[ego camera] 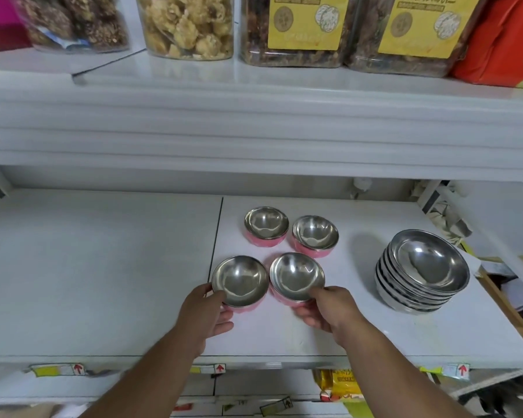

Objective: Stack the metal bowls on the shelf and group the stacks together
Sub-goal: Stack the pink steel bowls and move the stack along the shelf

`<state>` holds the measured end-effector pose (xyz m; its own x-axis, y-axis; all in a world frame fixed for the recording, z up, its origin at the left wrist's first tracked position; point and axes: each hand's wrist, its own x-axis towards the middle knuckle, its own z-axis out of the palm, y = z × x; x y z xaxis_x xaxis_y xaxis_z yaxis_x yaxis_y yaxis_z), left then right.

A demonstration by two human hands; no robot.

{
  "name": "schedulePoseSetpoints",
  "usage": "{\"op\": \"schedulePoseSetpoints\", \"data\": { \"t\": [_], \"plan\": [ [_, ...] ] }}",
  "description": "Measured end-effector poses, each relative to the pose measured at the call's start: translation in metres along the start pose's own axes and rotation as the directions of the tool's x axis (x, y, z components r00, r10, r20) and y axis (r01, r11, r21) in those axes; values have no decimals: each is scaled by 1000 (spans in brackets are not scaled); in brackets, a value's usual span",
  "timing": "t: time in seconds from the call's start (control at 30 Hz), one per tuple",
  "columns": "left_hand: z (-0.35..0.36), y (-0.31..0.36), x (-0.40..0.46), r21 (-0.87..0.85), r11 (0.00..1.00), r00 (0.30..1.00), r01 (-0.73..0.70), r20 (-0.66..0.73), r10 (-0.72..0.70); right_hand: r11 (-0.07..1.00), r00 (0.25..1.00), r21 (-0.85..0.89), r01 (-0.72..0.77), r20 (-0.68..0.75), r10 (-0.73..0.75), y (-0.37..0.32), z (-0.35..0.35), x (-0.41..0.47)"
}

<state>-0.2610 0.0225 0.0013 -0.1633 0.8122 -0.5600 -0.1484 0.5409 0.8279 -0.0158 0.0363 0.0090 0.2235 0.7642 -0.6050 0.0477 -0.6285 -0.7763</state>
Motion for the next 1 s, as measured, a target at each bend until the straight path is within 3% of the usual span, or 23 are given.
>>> {"op": "schedulePoseSetpoints", "data": {
  "t": [0.2,0.4,0.73,1.0],
  "plan": [
    [0,-1,-4,15,1000,1000,6,9,-6,989,992,89,122,-38,-119,-9,-3,-12],
    [3,-3,-5,20,1000,1000,23,6,-24,977,981,134,166,79,-177,-26,7,-30],
    [11,-9,-14,29,999,993,17,116,-20,992,971,30,126,200,-129,-29,31,-38],
    [0,-7,-6,76,996,994,47,91,-54,995,976,-33,90,202,-81,-25,26,-34]
  ]
}}
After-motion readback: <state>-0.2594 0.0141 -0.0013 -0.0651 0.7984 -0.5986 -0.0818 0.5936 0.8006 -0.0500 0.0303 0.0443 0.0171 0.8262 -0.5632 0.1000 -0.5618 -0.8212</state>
